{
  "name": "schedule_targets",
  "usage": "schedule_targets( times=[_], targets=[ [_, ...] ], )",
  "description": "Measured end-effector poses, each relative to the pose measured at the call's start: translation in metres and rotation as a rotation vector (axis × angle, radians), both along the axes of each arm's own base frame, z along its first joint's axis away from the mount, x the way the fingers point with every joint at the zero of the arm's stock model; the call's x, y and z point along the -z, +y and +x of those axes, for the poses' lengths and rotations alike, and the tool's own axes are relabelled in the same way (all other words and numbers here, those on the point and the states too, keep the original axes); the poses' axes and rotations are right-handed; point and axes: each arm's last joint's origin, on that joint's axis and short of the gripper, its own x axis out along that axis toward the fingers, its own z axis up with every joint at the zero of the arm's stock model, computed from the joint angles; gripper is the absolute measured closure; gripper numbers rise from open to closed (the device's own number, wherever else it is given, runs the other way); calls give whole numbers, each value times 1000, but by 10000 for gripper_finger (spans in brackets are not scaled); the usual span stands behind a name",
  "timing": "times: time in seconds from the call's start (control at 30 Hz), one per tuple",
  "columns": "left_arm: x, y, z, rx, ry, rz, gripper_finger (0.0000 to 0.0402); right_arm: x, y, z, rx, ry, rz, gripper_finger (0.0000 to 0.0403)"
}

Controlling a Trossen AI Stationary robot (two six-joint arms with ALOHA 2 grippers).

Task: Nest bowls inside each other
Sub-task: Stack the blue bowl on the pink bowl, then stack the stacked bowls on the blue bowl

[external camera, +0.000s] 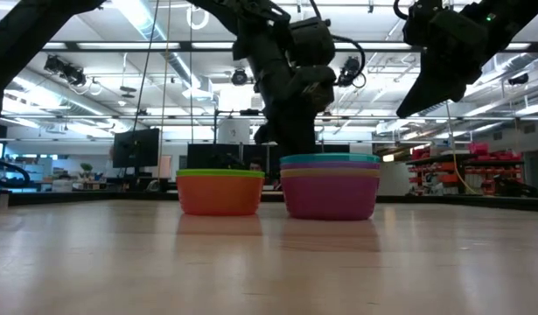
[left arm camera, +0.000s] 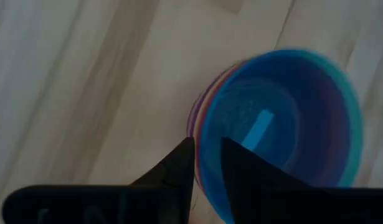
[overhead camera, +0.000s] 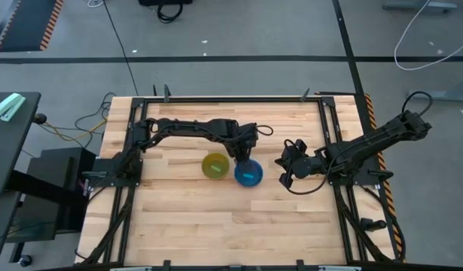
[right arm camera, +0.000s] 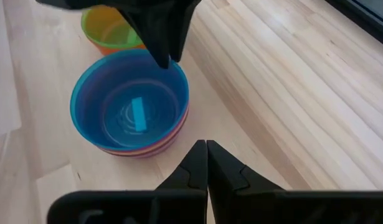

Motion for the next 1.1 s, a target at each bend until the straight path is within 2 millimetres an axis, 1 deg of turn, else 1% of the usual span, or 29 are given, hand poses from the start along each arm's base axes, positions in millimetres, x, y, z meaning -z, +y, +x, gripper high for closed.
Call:
schedule_targets(
  times=[0.07,0.2,0.33,0.43,0.57,0.63,0.83,0.93,1.1],
  targets=[
    [-8,0,1,11,4,4,309,0,0,0,0,0,1,397],
    [-32,0,0,23,21,7,300,0,0,0,1,-1,21,396],
    [-48,-1,-8,39,117,32,299,1,1,0,-7,6,59,392],
    [-54,0,-20,22,245,74,303,2,1,-1,4,11,75,386],
    [-55,1,-37,-30,432,155,307,2,1,-1,6,11,78,376],
    [-54,1,-43,-52,486,195,307,2,1,-1,6,12,79,373],
    [-51,0,-48,-54,433,208,314,2,3,-2,7,18,86,369],
    [-47,0,-54,-43,422,211,322,3,7,-4,-5,23,90,369],
    [-41,6,-71,-87,427,201,334,3,12,-6,-26,23,93,368]
  ],
)
